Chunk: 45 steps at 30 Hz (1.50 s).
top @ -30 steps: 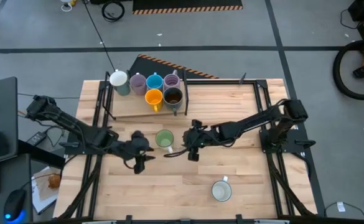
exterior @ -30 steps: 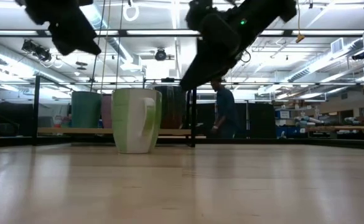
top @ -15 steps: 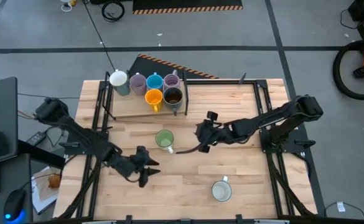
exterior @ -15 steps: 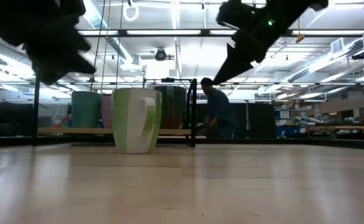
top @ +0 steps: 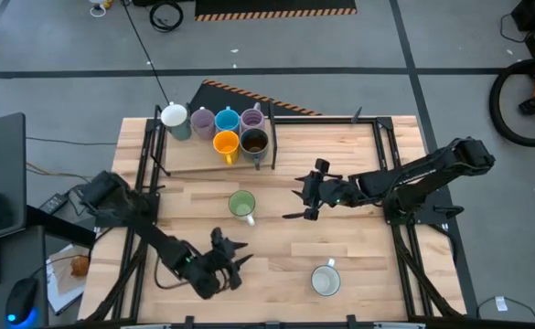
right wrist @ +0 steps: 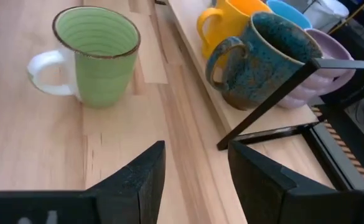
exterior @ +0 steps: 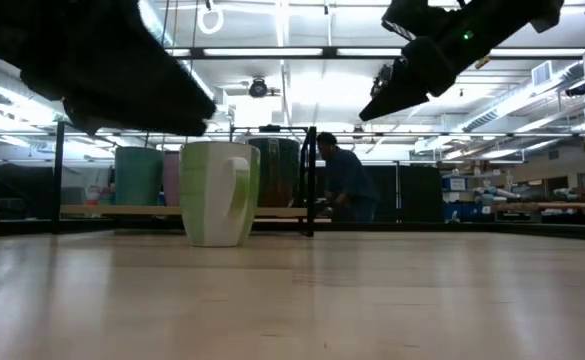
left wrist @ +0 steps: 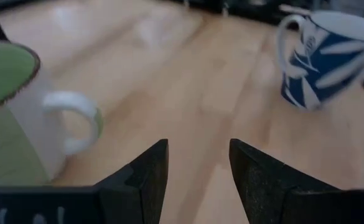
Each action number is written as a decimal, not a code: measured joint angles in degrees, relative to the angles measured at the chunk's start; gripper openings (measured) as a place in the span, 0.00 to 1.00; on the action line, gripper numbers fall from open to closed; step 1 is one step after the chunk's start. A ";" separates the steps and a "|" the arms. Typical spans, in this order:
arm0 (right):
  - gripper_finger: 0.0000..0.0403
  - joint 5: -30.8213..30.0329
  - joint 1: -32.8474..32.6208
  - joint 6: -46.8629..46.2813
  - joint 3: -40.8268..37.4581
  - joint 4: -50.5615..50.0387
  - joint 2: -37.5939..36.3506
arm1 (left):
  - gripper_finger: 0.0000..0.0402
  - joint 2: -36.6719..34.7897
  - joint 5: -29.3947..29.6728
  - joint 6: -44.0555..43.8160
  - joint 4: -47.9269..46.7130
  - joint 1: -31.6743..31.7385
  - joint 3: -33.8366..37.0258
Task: Place coffee mugs
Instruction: Put the green mug on the shelf
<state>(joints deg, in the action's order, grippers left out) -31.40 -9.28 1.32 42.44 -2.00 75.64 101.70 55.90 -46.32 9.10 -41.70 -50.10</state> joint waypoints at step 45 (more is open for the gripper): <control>0.45 4.29 -5.77 3.41 -1.91 1.89 -3.74 | 0.44 13.93 8.26 -22.89 -16.68 4.54 -9.62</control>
<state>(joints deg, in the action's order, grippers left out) -27.11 -15.05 4.73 40.52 -0.11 71.90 115.63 64.16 -69.21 -7.58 -37.17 -59.72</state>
